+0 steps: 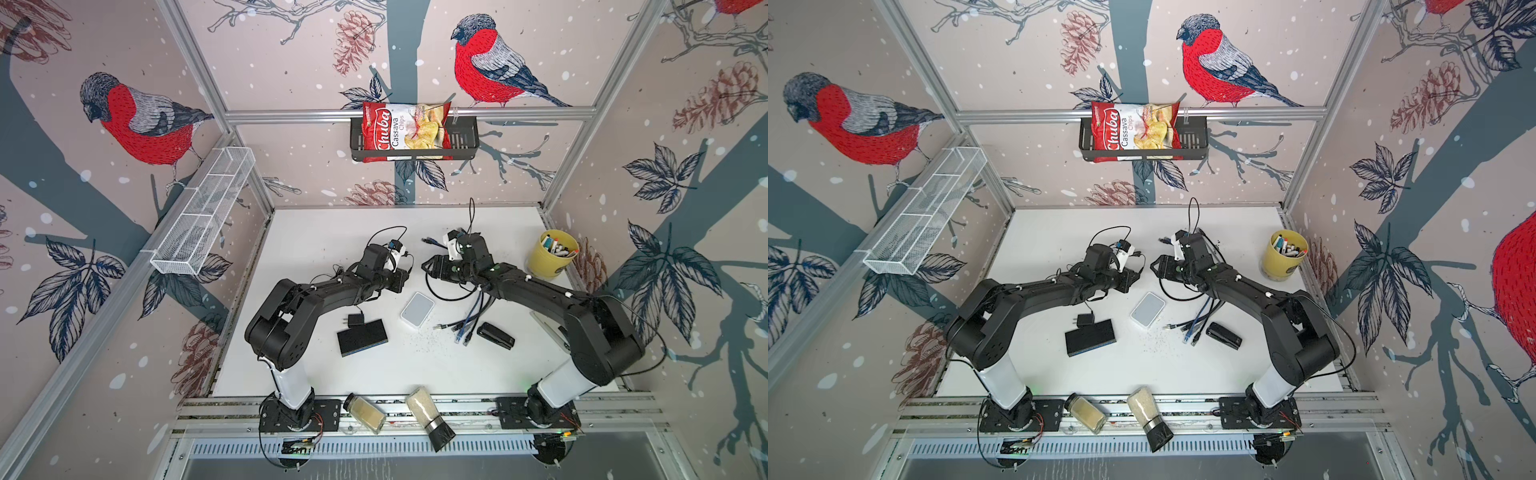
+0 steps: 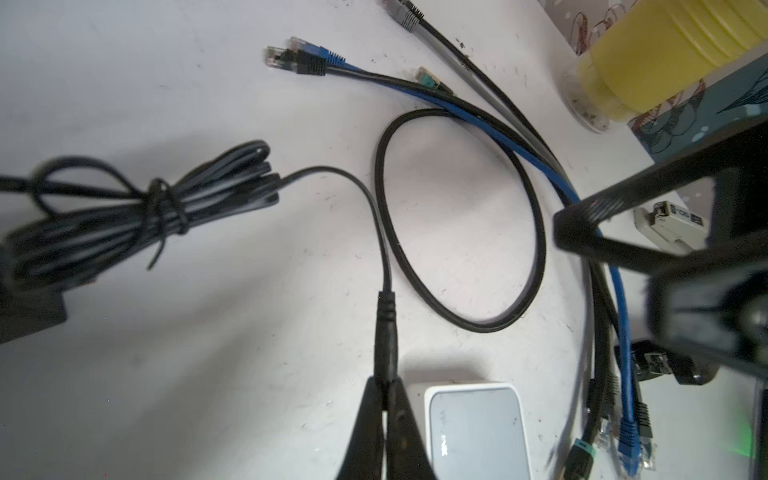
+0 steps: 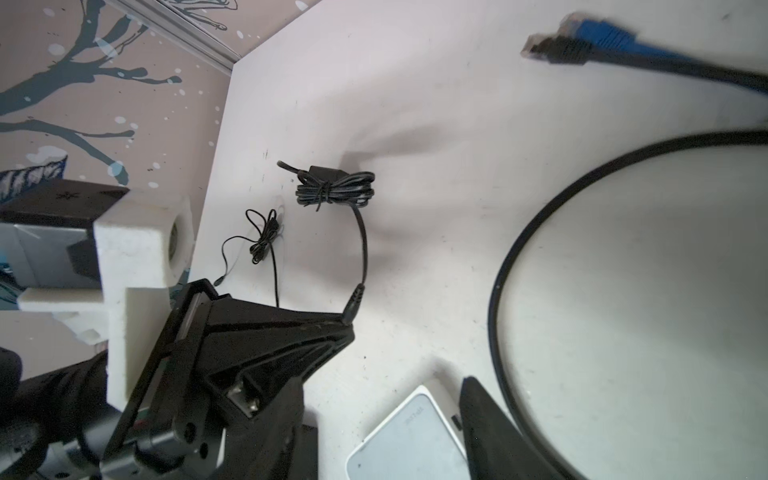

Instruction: Insert the plug into the switch port

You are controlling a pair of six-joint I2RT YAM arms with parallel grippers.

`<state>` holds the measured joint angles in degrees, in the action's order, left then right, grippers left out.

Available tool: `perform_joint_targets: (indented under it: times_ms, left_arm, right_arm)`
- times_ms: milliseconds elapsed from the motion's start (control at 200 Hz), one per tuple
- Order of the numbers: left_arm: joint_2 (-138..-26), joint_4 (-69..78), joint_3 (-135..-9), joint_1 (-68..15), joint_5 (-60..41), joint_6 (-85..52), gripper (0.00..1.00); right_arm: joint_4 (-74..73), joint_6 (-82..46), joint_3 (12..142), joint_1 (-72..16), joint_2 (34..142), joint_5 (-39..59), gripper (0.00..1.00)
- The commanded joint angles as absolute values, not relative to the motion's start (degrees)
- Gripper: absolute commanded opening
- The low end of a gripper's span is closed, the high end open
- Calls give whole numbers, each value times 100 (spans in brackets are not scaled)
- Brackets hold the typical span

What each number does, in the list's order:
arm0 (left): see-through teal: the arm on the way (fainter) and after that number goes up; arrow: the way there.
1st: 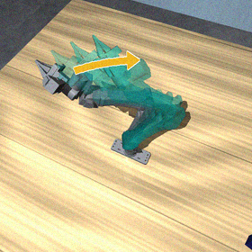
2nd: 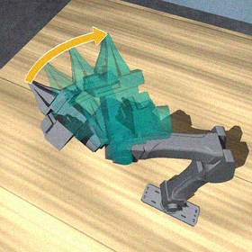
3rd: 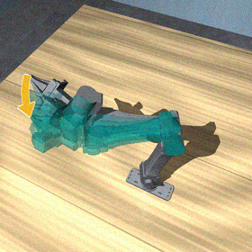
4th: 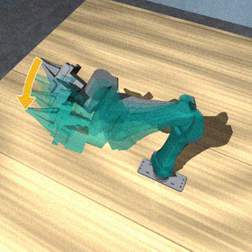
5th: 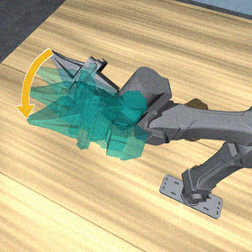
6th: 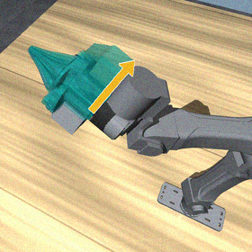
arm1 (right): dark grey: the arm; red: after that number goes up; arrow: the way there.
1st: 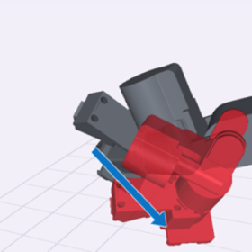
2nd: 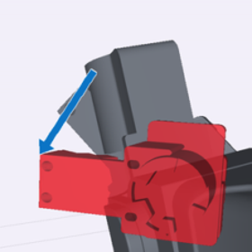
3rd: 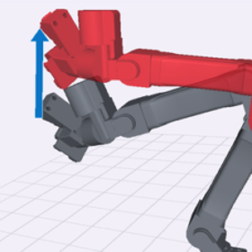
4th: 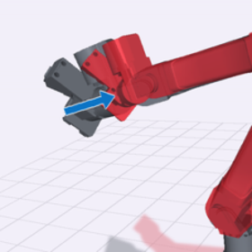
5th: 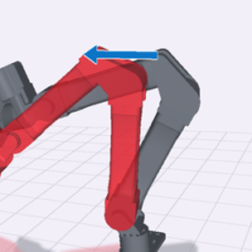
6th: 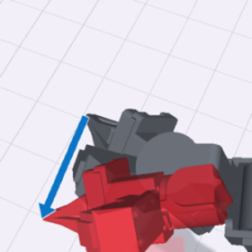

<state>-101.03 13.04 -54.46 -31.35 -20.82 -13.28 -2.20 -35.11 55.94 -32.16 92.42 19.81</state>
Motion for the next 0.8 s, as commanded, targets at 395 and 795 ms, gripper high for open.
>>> perform_joint_targets:
  times_ms: [395, 795]
  left_arm:
    - [-10015, 1673, -5324, -3218, -2262, -1371, 1]
    - [-9939, 1727, -5335, -3238, -2284, -1332, 1]
  right_arm:
    - [-909, -4271, 5927, -3347, 9980, 2449, 41]
    - [-988, -4436, 6126, -3410, 10378, 2636, 28]
